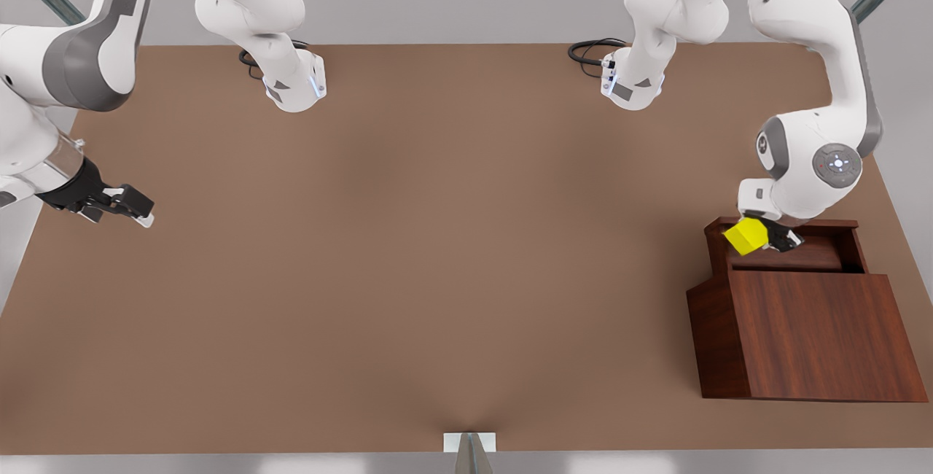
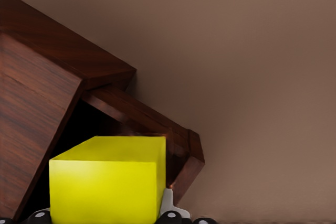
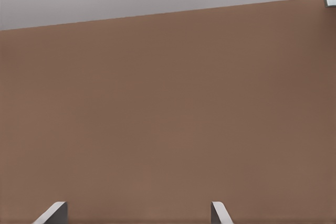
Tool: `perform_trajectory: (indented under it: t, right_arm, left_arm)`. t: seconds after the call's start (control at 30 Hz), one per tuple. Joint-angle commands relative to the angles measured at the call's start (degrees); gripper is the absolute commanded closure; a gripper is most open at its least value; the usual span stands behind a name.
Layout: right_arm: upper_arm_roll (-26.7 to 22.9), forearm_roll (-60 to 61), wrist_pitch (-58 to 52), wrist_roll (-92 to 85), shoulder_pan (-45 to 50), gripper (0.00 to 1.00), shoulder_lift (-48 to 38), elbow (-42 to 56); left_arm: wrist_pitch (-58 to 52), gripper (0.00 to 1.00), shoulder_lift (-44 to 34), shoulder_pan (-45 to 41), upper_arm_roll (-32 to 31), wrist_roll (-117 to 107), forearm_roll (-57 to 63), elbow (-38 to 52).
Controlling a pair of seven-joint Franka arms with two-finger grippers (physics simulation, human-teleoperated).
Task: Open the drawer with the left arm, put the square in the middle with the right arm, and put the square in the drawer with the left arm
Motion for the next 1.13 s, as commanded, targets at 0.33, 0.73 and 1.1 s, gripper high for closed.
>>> perform_trajectory:
  t: [0.33,0.73,1.1]
  right_arm:
    - [0.0,0.0,0.0,0.0,0.1,0.00,0.0,0.0]
    - [0.0,0.0,0.0,0.0,0.2,0.00,0.1,0.0]
    - [0.0,0.0,0.0,0.0,0.1,0.00,0.1,0.0]
  left_arm:
    - [3.7,0.31,3.7,4.1,0.0,9.5,-5.1,0.5]
    - [-3.5,0.00,3.7,3.6,-0.7,-7.6,-8.2,7.1]
    - [-16.9,0.00,0.2,36.2,-50.4,-64.3,2.0,26.6]
